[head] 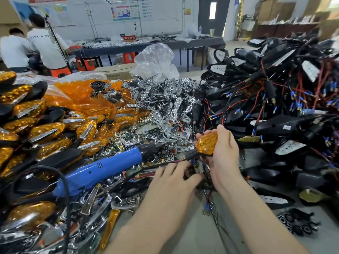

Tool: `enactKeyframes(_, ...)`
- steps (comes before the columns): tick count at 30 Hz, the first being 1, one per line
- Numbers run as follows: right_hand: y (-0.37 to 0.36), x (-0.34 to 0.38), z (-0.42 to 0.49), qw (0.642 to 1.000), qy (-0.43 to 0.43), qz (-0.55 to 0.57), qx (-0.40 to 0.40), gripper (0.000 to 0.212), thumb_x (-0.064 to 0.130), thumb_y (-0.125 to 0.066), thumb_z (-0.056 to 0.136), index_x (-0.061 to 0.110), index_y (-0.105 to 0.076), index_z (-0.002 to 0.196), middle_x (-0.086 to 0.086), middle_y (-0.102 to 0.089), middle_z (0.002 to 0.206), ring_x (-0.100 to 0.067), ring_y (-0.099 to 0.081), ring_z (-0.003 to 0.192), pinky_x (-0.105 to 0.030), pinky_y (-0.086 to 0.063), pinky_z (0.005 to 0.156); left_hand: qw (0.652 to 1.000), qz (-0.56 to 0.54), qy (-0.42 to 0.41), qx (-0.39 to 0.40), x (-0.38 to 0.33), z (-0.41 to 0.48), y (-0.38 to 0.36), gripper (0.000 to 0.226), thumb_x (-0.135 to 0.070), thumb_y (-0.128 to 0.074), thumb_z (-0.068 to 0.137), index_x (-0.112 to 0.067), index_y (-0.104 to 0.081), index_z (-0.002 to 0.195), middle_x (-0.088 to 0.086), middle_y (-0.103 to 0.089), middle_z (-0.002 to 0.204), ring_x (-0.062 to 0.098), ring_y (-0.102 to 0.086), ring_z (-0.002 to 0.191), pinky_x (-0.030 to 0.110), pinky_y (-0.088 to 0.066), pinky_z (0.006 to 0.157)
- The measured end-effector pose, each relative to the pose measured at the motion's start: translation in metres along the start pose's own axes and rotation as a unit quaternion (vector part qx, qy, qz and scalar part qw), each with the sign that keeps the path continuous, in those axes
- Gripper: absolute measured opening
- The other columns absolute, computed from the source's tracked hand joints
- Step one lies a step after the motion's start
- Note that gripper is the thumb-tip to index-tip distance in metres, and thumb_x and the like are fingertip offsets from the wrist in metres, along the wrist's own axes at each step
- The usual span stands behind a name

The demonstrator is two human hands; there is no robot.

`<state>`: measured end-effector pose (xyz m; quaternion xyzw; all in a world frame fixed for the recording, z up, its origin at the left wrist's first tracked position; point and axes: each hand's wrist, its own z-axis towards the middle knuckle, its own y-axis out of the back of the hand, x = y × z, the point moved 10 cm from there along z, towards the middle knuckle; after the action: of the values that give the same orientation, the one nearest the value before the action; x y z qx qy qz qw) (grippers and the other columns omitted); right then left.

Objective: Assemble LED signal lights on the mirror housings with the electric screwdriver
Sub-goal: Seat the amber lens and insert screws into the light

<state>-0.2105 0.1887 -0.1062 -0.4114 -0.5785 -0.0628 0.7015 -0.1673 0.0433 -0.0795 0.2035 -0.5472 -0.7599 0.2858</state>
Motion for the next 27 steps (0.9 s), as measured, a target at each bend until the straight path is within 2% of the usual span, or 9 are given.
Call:
enactKeyframes(5,0.003,0.001,-0.001,1.000,-0.001,-0.006,-0.013,0.024,0.027,-0.051,0.107,0.014,-0.055,0.088,0.001,-0.066,0.077,-0.017,-0.074,0.075,-0.030,-0.058,0.065,0.997,-0.036,-0.006,-0.061,0.003,-0.001,0.006,0.019,-0.045,-0.062,0.090,-0.037,-0.070,0.106,-0.008,-0.065,0.116,0.016,-0.064,0.103,0.034,-0.054,0.081)
enactKeyframes(9,0.003,0.000,-0.001,1.000,-0.006,0.009,-0.017,0.024,0.028,-0.053,0.106,0.015,-0.056,0.086,0.006,-0.067,0.073,-0.018,-0.075,0.078,-0.028,-0.057,0.064,0.951,-0.272,0.083,-0.124,0.037,-0.013,0.023,0.027,-0.055,-0.048,0.095,-0.046,-0.066,0.112,-0.026,-0.054,0.110,0.000,-0.056,0.100,0.011,-0.044,0.084)
enactKeyframes(13,-0.001,-0.007,-0.003,1.000,-0.025,0.008,-0.010,0.023,0.029,-0.054,0.105,0.015,-0.056,0.087,0.006,-0.068,0.072,-0.019,-0.076,0.079,-0.026,-0.057,0.061,0.819,-0.480,0.235,-0.208,0.090,-0.023,0.028,0.018,-0.059,-0.059,0.090,-0.047,-0.071,0.097,-0.014,-0.071,0.085,0.002,-0.065,0.076,0.012,-0.048,0.067)
enactKeyframes(16,-0.009,-0.011,-0.007,0.999,-0.038,0.007,0.014,0.025,0.031,-0.053,0.106,0.015,-0.057,0.087,0.007,-0.069,0.071,-0.020,-0.077,0.082,-0.029,-0.059,0.065,0.641,-0.679,0.291,-0.207,0.105,-0.025,-0.003,0.015,-0.037,-0.071,0.075,-0.029,-0.077,0.087,0.005,-0.075,0.087,0.014,-0.070,0.079,0.023,-0.055,0.072)
enactKeyframes(17,-0.013,-0.012,-0.009,0.999,-0.042,0.003,0.024,0.026,0.031,-0.052,0.107,0.015,-0.057,0.087,0.007,-0.070,0.070,-0.020,-0.076,0.083,-0.032,-0.060,0.068,0.598,-0.715,0.296,-0.207,0.105,-0.024,-0.011,0.013,-0.028,-0.073,0.071,-0.024,-0.077,0.083,0.010,-0.076,0.090,0.017,-0.071,0.080,0.024,-0.056,0.070)
enactKeyframes(18,-0.016,-0.012,-0.011,0.998,-0.045,-0.001,0.034,0.027,0.032,-0.051,0.107,0.016,-0.058,0.086,0.006,-0.071,0.070,-0.020,-0.076,0.082,-0.034,-0.059,0.070,0.584,-0.726,0.298,-0.208,0.105,-0.024,-0.014,0.013,-0.024,-0.074,0.068,-0.023,-0.076,0.081,0.012,-0.076,0.092,0.018,-0.071,0.081,0.023,-0.056,0.069)
enactKeyframes(20,-0.021,-0.013,-0.016,0.998,-0.044,-0.004,0.048,0.027,0.032,-0.051,0.106,0.017,-0.058,0.085,0.004,-0.072,0.070,-0.020,-0.074,0.080,-0.030,-0.059,0.065,0.613,-0.703,0.298,-0.203,0.106,-0.023,-0.014,0.020,-0.032,-0.075,0.067,-0.032,-0.075,0.087,0.008,-0.076,0.096,0.013,-0.071,0.086,0.022,-0.054,0.072)
enactKeyframes(24,-0.033,-0.009,-0.024,0.996,-0.007,-0.022,0.081,0.025,0.035,-0.055,0.101,0.024,-0.061,0.079,0.000,-0.072,0.074,-0.022,-0.073,0.081,-0.034,-0.056,0.068,0.734,-0.605,0.257,-0.170,0.096,-0.018,-0.004,0.028,-0.045,-0.062,0.081,-0.053,-0.066,0.108,-0.008,-0.074,0.098,0.005,-0.069,0.093,0.025,-0.047,0.082)
enactKeyframes(27,-0.042,-0.008,-0.027,0.994,0.000,-0.018,0.106,0.023,0.039,-0.057,0.091,0.031,-0.063,0.070,-0.002,-0.071,0.077,-0.022,-0.072,0.081,-0.039,-0.057,0.072,0.759,-0.584,0.241,-0.156,0.087,-0.016,0.001,0.030,-0.043,-0.058,0.084,-0.048,-0.066,0.113,-0.010,-0.075,0.097,0.006,-0.070,0.093,0.024,-0.053,0.081)
